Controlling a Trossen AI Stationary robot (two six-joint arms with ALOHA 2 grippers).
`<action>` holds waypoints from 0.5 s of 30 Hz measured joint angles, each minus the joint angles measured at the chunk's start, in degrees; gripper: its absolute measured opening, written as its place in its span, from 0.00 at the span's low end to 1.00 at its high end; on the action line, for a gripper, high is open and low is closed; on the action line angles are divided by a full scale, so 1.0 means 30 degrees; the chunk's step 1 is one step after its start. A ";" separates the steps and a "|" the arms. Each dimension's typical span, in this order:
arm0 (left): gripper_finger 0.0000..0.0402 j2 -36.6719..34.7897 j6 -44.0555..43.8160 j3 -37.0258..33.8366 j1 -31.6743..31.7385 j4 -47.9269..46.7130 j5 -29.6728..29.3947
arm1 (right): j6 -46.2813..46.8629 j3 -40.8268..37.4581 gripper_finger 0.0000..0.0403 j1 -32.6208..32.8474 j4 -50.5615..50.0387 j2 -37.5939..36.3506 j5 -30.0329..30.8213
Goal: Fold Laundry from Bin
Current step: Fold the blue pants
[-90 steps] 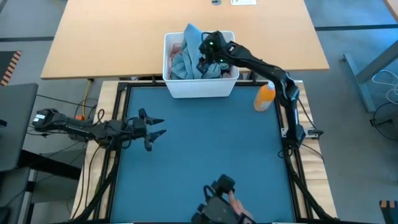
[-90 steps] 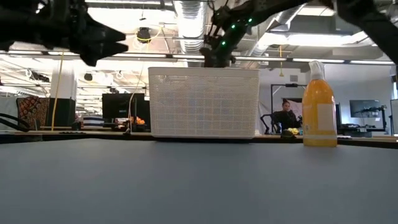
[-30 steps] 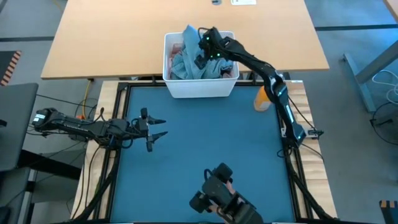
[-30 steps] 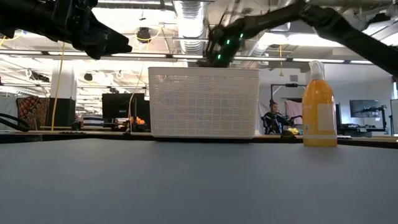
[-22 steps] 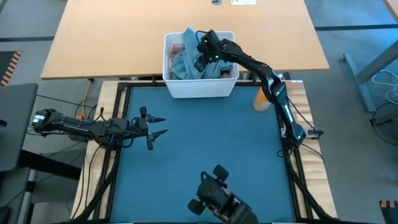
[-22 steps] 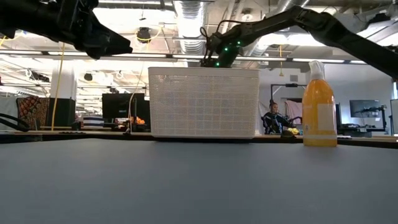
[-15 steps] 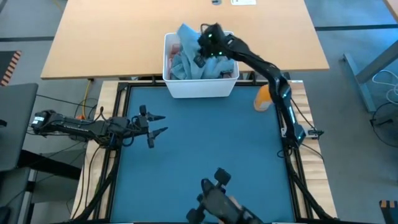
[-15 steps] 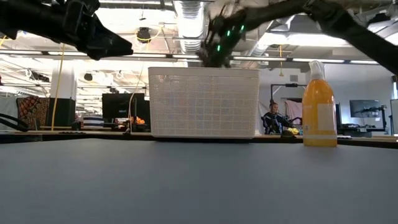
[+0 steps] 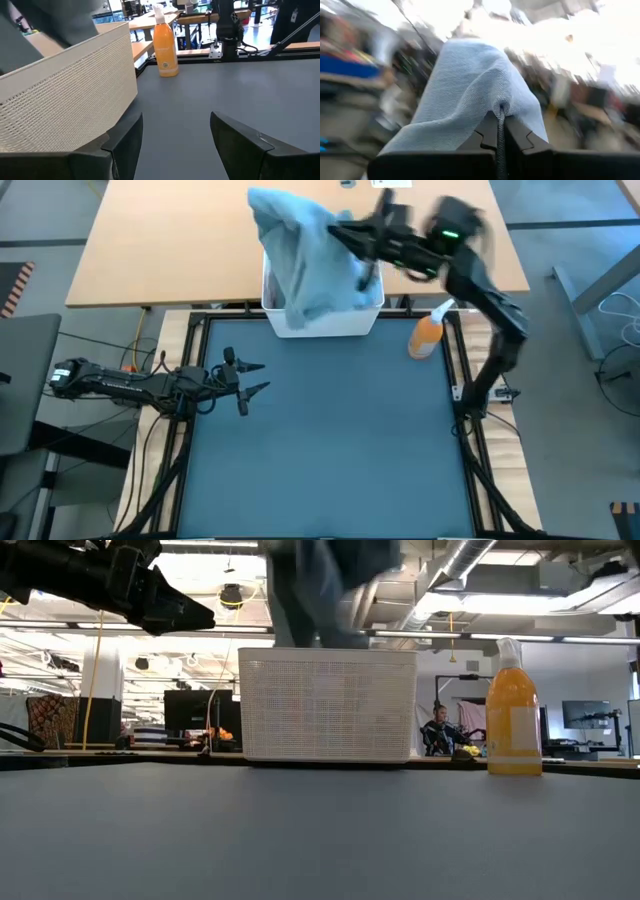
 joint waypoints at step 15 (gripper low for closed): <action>0.56 -0.0004 -0.0233 0.0000 -0.0007 0.0152 0.0412 | -0.3297 0.0029 0.06 0.7154 -0.6257 -0.2726 0.0298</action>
